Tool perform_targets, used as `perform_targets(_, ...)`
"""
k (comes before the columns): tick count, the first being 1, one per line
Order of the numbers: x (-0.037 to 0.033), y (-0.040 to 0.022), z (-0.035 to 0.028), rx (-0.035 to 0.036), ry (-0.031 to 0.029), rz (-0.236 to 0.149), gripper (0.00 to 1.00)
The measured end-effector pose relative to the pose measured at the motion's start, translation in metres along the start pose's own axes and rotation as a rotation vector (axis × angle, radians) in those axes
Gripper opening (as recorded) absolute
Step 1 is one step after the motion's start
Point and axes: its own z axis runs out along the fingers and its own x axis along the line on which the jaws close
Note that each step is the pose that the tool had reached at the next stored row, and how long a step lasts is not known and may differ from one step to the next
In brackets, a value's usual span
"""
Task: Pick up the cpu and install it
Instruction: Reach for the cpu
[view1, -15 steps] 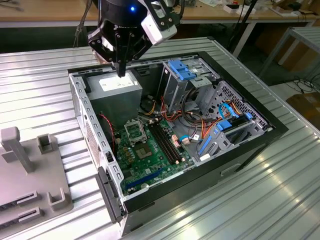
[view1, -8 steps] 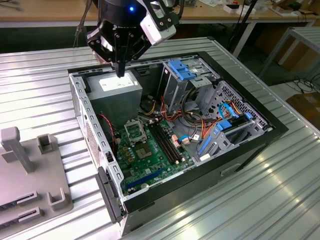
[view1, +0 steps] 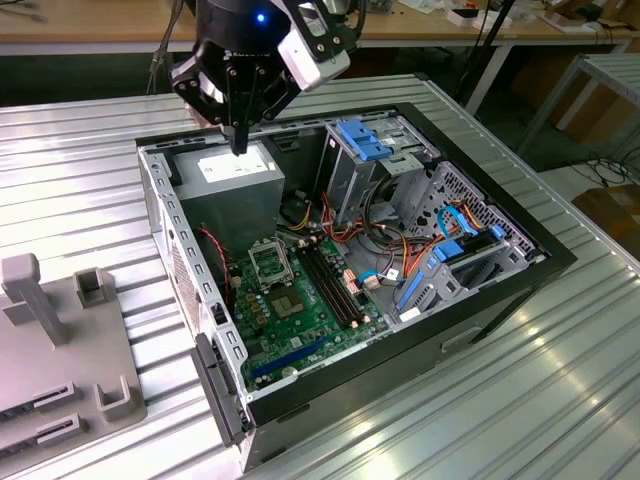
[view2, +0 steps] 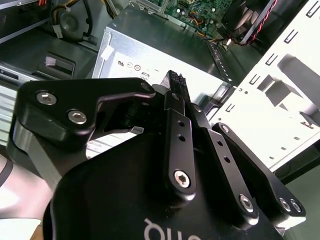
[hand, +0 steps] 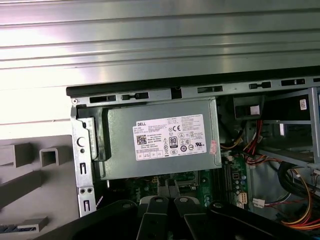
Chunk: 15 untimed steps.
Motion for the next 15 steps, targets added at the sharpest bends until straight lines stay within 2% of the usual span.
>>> perform_targets(15, 0.0045, -0.0004, 0.0001, 0.0002, 0.0017, 0.0, 0.11)
